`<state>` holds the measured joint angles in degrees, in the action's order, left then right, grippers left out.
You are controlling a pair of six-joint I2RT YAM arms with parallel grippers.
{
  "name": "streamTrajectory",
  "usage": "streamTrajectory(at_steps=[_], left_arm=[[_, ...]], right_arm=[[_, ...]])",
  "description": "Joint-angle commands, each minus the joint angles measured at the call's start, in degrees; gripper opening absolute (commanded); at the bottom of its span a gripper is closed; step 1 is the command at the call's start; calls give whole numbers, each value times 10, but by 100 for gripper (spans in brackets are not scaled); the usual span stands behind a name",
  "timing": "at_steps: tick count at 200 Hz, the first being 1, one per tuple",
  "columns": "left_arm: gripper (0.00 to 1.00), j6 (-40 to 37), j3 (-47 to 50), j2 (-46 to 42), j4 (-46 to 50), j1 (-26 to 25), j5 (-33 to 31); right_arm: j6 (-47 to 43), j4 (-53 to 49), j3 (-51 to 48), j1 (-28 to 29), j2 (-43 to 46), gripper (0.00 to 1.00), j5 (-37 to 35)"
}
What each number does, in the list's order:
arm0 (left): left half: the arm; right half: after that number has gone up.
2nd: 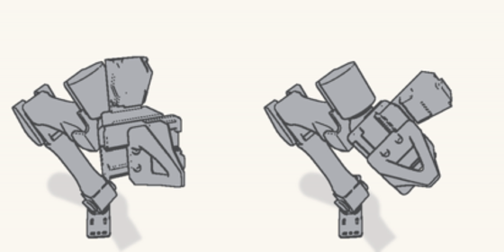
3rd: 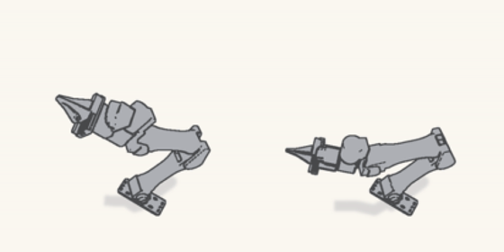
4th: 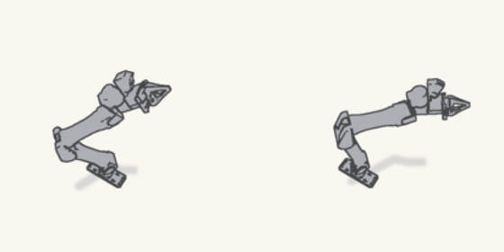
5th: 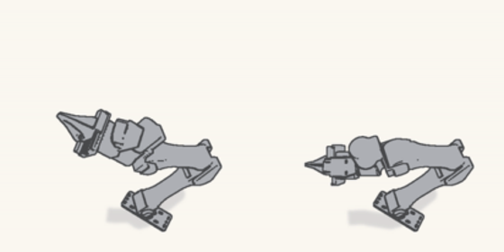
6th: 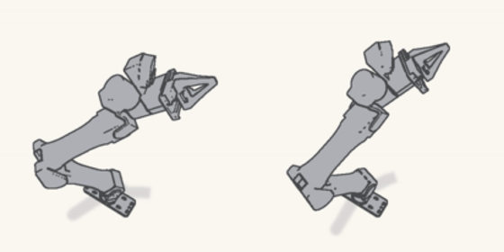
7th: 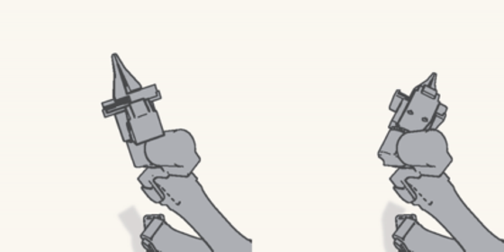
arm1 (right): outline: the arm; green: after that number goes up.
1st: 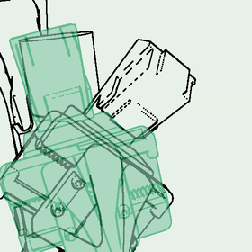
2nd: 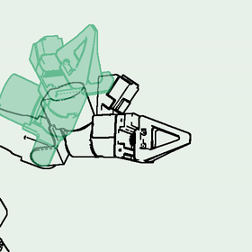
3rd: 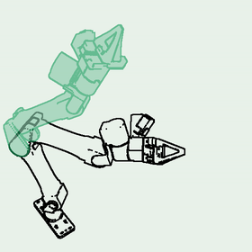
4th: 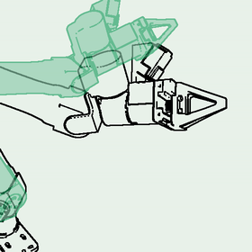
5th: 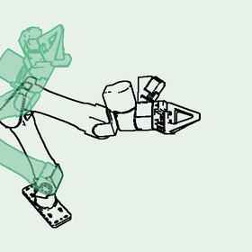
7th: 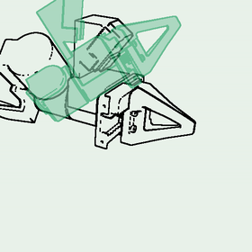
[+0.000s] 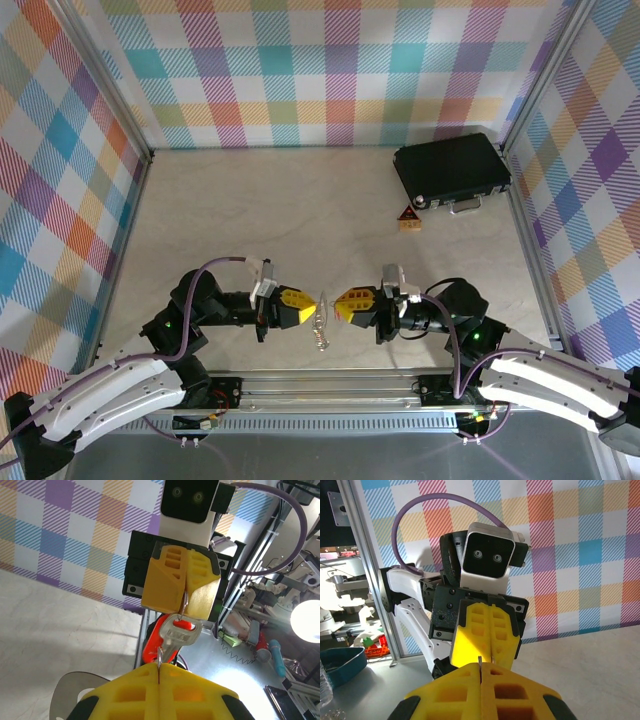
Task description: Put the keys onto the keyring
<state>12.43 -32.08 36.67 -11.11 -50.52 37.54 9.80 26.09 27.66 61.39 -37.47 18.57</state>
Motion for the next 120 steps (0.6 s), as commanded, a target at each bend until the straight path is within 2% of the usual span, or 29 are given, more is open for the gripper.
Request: streamTrajectory(at_steps=[1, 120], left_arm=[[0, -1, -21, -2, -44, -8, 1], [0, -3, -16, -3, -45, -9, -20]], right_arm=[[-14, 25, 15, 8, -3, 0, -20], [-4, 24, 23, 15, -25, 0, -46]])
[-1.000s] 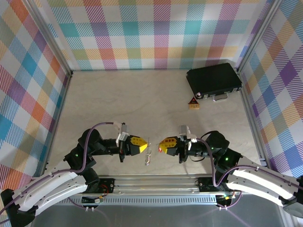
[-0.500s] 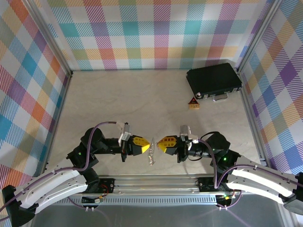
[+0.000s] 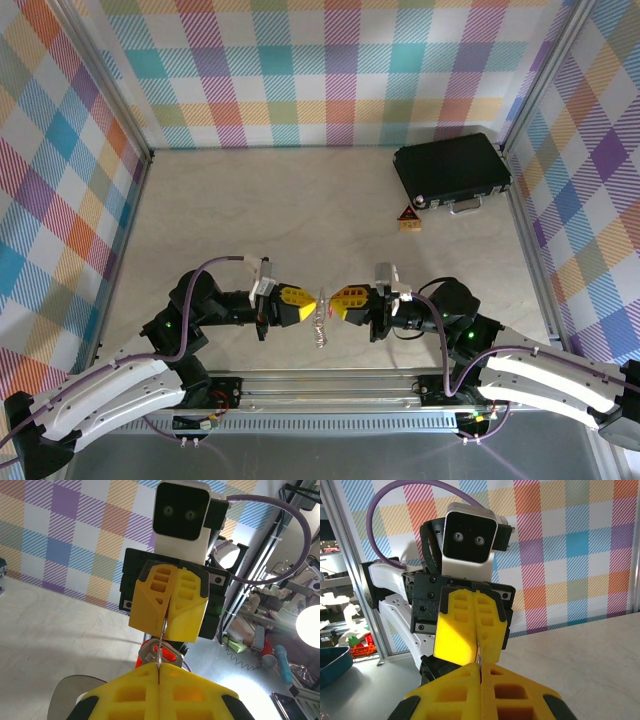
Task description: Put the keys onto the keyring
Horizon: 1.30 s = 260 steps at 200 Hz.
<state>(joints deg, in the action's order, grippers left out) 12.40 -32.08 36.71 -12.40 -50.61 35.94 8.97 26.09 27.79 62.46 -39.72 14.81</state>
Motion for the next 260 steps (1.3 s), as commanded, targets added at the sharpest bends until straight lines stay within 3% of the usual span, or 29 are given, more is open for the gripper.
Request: streamTrajectory(at_steps=[1, 260], left_arm=[[0, -3, -16, -3, -32, -8, -4], [0, -3, -7, -3, -41, -9, -10]], right_arm=[[5, 24, 22, 5, -3, 0, -8], [12, 64, 2, 9, -19, 0, -20]])
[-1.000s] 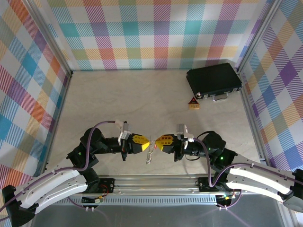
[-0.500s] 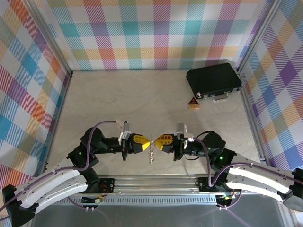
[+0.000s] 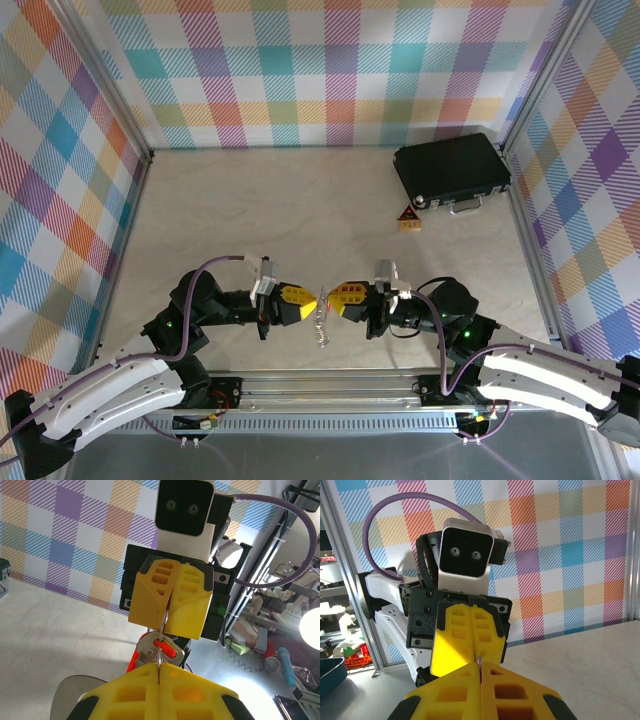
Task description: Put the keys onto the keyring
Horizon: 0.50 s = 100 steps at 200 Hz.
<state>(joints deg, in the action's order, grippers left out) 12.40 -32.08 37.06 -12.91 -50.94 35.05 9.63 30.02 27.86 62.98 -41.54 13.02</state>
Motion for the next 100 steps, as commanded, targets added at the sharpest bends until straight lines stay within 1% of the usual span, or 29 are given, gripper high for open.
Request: streamTrajectory(at_steps=[1, 100], left_arm=[[0, -3, -7, -7, -36, -6, -2], [0, -5, -4, -9, -37, -6, -9]], right_arm=[[6, 24, 2, 4, -1, 0, -2], [10, 26, 4, 4, -13, 0, 2]])
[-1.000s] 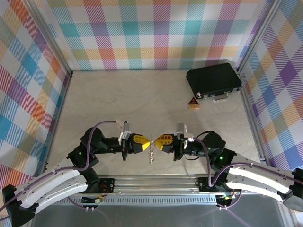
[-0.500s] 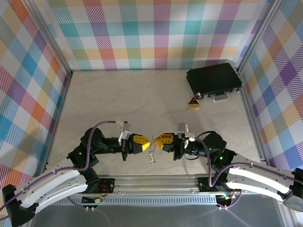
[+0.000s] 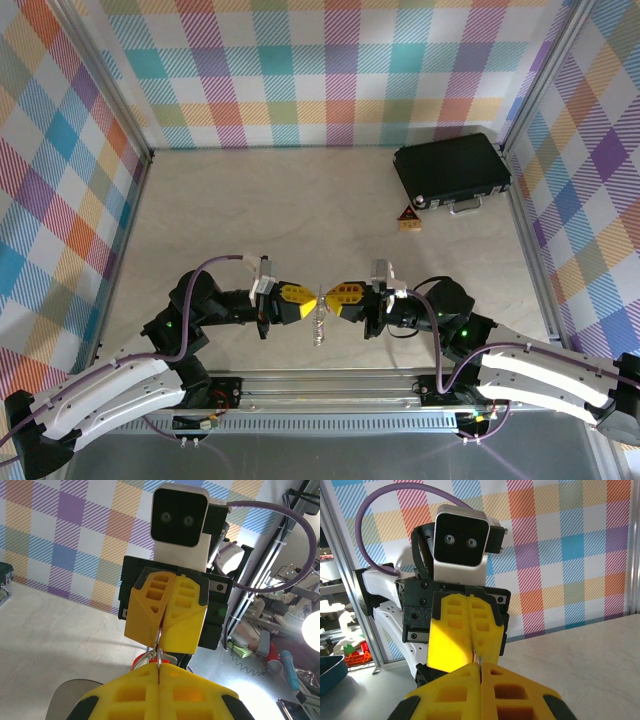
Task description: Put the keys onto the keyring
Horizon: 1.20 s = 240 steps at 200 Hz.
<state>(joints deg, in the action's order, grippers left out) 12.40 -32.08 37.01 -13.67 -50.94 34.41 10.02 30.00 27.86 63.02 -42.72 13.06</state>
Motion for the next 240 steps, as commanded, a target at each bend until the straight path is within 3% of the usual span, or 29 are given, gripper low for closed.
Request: streamTrajectory(at_steps=[1, 240], left_arm=[[0, -5, -5, -8, -29, -6, -2], [0, -15, -2, -19, -18, -6, -23]], right_arm=[[6, 26, 4, 3, -2, 0, 1], [29, 57, -4, 3, -1, 0, 2]])
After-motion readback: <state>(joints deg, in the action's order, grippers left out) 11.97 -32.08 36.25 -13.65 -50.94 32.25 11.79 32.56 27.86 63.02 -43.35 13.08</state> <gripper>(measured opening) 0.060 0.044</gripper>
